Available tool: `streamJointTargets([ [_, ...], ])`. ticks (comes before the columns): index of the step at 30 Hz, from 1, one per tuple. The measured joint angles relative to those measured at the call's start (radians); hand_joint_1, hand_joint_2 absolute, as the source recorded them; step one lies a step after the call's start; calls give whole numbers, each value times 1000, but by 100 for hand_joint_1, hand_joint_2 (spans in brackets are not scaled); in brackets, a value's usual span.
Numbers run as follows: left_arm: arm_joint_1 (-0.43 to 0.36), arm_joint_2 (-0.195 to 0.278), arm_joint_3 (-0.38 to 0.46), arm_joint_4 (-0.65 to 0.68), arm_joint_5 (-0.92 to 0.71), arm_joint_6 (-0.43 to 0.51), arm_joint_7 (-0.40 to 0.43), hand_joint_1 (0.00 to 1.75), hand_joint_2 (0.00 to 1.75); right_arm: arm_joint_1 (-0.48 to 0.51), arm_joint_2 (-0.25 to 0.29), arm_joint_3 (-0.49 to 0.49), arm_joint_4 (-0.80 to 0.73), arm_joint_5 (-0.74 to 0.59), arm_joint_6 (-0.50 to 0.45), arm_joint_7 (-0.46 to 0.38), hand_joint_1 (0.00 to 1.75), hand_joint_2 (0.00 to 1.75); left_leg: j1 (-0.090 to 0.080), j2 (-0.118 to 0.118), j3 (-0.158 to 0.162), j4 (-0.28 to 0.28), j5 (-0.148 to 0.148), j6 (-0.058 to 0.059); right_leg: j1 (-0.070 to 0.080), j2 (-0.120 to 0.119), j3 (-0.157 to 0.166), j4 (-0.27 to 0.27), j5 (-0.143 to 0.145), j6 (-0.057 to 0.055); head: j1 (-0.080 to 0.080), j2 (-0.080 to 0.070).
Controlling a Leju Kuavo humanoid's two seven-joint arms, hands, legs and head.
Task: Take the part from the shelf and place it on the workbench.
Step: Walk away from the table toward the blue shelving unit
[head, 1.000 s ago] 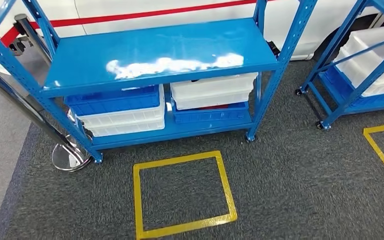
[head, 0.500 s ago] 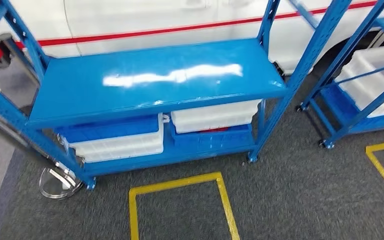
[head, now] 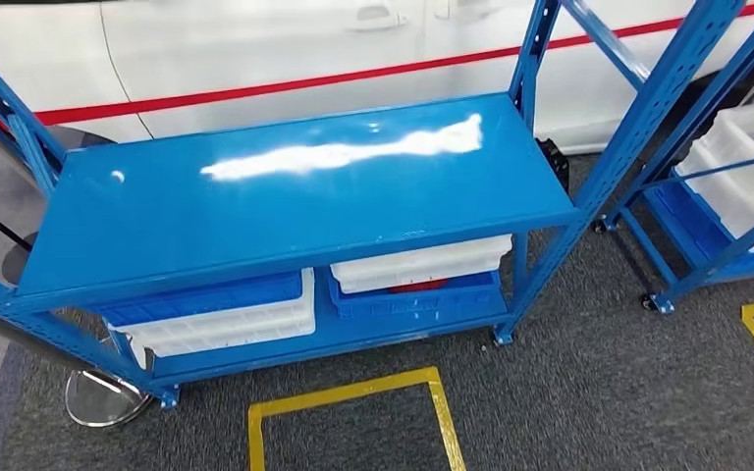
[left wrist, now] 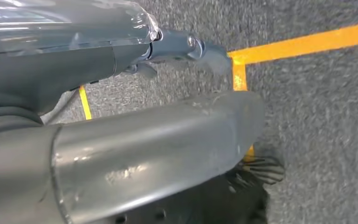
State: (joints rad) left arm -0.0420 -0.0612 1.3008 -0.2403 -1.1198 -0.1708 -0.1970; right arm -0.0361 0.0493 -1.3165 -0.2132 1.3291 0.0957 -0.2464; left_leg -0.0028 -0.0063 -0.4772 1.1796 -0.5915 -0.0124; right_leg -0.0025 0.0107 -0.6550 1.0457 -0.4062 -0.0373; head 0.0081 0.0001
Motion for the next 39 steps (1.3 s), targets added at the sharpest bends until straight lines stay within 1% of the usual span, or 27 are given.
streamJointTargets([
  [2,1,0,0,0,0,5,0,0,0,-1,0,0,0,0,-2,0,0,175,5,0,-64,78,-65,-12,-1,1,20,-7,-13,-4,-1,0],
  [3,1,0,0,0,-1,7,0,0,0,0,0,0,0,1,-3,0,0,175,8,0,-87,93,-90,-15,-1,2,28,-8,-20,-4,-1,0],
  [4,1,0,0,0,-1,9,0,0,0,0,0,0,0,1,-3,1,0,175,9,0,-99,83,-89,-17,-1,3,36,-8,-27,-3,-1,0],
  [5,1,0,0,0,-2,11,0,0,0,0,0,0,0,2,-4,1,0,175,10,0,-99,49,-62,-15,-1,5,45,-7,-34,-2,-1,0],
  [7,1,0,0,0,-3,13,0,0,0,0,0,0,0,2,-5,2,0,175,10,0,-73,-66,35,-8,-1,7,61,-7,-44,3,-1,0],
  [9,0,1,0,0,-4,14,0,0,0,0,1,0,0,3,-5,3,0,175,3,1,-56,-144,76,5,0,7,66,-7,-48,10,0,0],
  [11,1,2,0,0,-4,17,-1,0,0,-1,2,0,0,3,-6,4,0,175,-3,1,-58,-158,80,19,0,8,67,-8,-50,22,0,0],
  [13,2,1,0,0,-5,19,-3,0,0,-1,2,0,0,3,-7,4,0,175,3,3,-49,-174,106,34,0,6,69,-3,-59,35,1,0],
  [14,2,0,0,0,-5,21,-4,0,0,-1,2,0,0,4,-8,4,0,175,6,5,-44,-183,114,40,0,4,62,15,-74,40,4,0],
  [15,1,-1,0,0,-5,22,-5,0,0,-1,2,0,0,4,-9,4,0,175,9,6,-41,-190,119,44,-2,2,45,54,-100,46,6,0],
  [17,1,-2,0,0,-5,24,-6,0,0,-1,2,0,0,4,-9,4,0,175,8,9,-41,-192,121,48,-7,0,-14,177,-164,55,10,0],
  [18,1,-2,0,0,-5,25,-6,0,0,-1,2,0,0,5,-9,4,0,175,8,10,-42,-192,120,48,-10,-1,-40,232,-183,59,10,0],
  [19,2,-2,0,0,-5,25,-6,0,0,-1,3,0,0,6,-10,5,0,175,8,11,-41,-191,119,47,-13,-3,-52,256,-184,63,10,0],
  [20,2,-2,0,0,-6,26,-6,0,0,0,3,0,0,6,-11,6,0,175,9,10,-40,-191,117,45,-16,-4,-44,241,-165,65,10,0],
  [22,2,-4,0,0,-8,30,-6,0,0,0,2,0,0,7,-16,10,0,175,12,10,-36,-186,110,36,-21,-8,17,120,-100,68,10,0],
  [24,1,-5,0,0,-11,39,-6,0,0,-2,2,0,0,7,-22,16,0,175,10,10,-36,-178,100,22,-20,-8,71,12,-65,62,10,0],
  [25,0,-6,0,0,-13,45,-6,0,0,-4,2,0,0,7,-24,19,0,175,8,10,-37,-176,97,16,-19,-7,81,-11,-64,57,9,0],
  [28,-3,-6,0,0,-15,53,-6,0,0,-5,4,-1,0,7,-25,23,0,175,10,10,-36,-172,89,0,-16,-5,82,-14,-65,36,6,0],
  [29,-3,-7,0,0,-15,53,-6,0,0,-5,5,-1,0,7,-25,23,0,175,12,9,-41,-155,76,-5,-16,-6,82,-15,-64,30,4,0],
  [31,-3,-9,0,0,-16,54,-6,0,0,-5,6,-1,0,7,-26,24,0,175,14,9,-81,-63,20,-13,-17,-7,82,-18,-63,20,1,0],
  [33,-3,-9,0,0,-16,55,-6,0,0,-5,6,-1,0,8,-27,28,0,175,15,9,-147,73,-39,-18,-14,-8,82,-17,-65,15,-1,0],
  [34,-2,-9,0,0,-18,57,-5,0,0,-5,6,-1,0,10,-30,32,0,175,16,9,-167,113,-47,-20,-13,-8,82,-17,-66,13,-1,0],
  [35,-1,-9,0,0,-20,61,-4,0,0,-5,6,-1,0,12,-32,38,0,131,17,9,-170,115,-36,-23,-12,-8,84,-16,-67,11,-1,0],
  [36,-1,-9,0,0,-22,65,-3,0,0,-5,6,-1,0,14,-36,43,0,87,19,9,-152,74,-6,-26,-13,-7,87,-16,-68,9,-1,0],
  [37,-1,-9,0,0,-24,69,-3,0,0,-5,6,-1,0,15,-39,46,0,44,22,9,-120,6,32,-31,-13,-7,89,-15,-70,9,-1,0],
  [38,-2,-9,-1,0,-25,73,-2,0,44,-5,7,-1,0,14,-40,47,0,0,25,9,-86,-67,62,-35,-12,-6,92,-14,-72,10,-1,0],
  [39,-3,-10,-1,0,-25,78,-2,0,87,-5,7,-1,0,14,-42,47,0,44,27,7,-60,-127,87,-37,-10,-5,93,-11,-75,12,-1,0],
])
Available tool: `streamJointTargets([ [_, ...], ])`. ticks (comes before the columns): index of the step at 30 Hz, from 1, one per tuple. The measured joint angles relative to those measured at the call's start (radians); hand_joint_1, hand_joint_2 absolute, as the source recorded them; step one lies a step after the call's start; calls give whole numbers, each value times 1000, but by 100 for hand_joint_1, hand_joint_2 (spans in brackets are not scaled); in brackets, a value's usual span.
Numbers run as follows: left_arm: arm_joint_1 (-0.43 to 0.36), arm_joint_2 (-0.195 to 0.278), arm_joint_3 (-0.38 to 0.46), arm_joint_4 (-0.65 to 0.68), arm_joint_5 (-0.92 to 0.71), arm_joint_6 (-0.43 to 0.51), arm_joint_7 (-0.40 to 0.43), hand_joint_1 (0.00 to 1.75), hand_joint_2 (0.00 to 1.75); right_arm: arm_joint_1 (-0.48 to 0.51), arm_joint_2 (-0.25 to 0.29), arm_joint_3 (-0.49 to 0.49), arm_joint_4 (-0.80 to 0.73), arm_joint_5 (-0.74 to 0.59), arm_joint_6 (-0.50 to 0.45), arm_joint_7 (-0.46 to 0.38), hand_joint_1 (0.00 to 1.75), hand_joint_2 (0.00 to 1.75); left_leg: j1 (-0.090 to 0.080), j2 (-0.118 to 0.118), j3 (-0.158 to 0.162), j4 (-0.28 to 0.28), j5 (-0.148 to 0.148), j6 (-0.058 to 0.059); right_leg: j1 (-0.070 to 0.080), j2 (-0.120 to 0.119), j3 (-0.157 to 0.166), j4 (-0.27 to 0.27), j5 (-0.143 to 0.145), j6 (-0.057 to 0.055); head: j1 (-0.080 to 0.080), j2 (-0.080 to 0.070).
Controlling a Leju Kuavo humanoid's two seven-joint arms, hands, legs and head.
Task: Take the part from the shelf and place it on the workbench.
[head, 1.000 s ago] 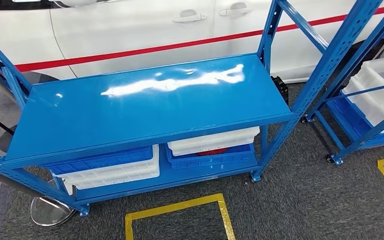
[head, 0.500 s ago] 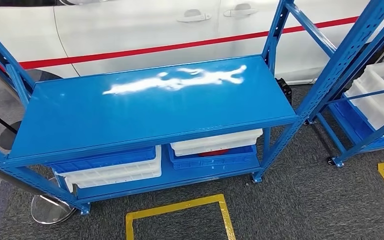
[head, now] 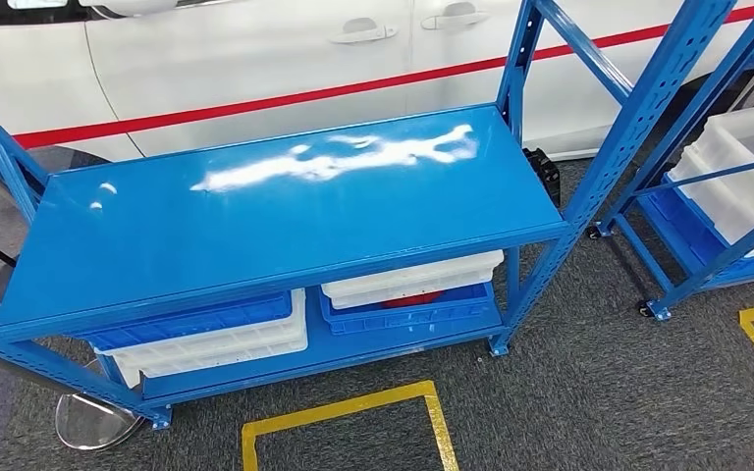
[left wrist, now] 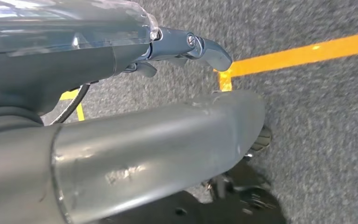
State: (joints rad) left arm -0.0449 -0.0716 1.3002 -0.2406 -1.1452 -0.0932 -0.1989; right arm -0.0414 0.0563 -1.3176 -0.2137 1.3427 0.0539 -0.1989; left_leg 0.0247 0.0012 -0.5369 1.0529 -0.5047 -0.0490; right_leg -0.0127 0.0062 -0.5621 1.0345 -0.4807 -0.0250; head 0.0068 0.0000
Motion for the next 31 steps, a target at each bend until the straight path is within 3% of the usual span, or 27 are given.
streamJointTargets([
  [2,-2,-2,0,0,-1,14,0,0,175,-1,-1,0,-1,-1,-1,1,0,131,0,-3,18,-47,10,9,6,2,0,2,-2,7,0,0],
  [3,-3,-3,0,0,-2,22,1,0,175,-1,-1,0,-1,-1,-2,3,0,175,-2,-5,17,-48,11,15,8,3,0,2,-3,10,1,0],
  [10,3,-3,-65,-4,55,53,18,0,175,5,0,56,-4,-65,-13,29,0,175,-14,-5,17,-45,10,29,0,4,2,-3,0,21,1,0],
  [23,36,6,-304,-30,279,63,55,0,175,35,-1,295,-36,-327,-21,64,0,175,-15,-5,17,-45,9,31,-2,4,2,-4,0,22,0,0],
  [24,40,8,-323,-32,296,64,58,0,131,38,-2,314,-38,-347,-21,66,0,175,-14,-5,17,-45,9,31,-2,4,2,-4,0,22,0,0],
  [27,49,10,-382,-39,349,64,67,0,0,47,-3,375,-47,-409,-23,75,0,44,-14,-5,17,-45,9,31,-2,4,3,-4,0,22,1,0],
  [28,52,11,-402,-41,367,65,69,0,0,50,-4,395,-50,-430,-24,78,0,0,-14,-5,17,-45,9,31,-2,4,3,-4,0,22,1,0],
  [31,60,14,-450,-45,412,66,77,0,0,57,-7,444,-56,-481,-27,84,0,0,-14,-5,17,-45,9,31,-2,4,3,-4,0,22,1,0],
])
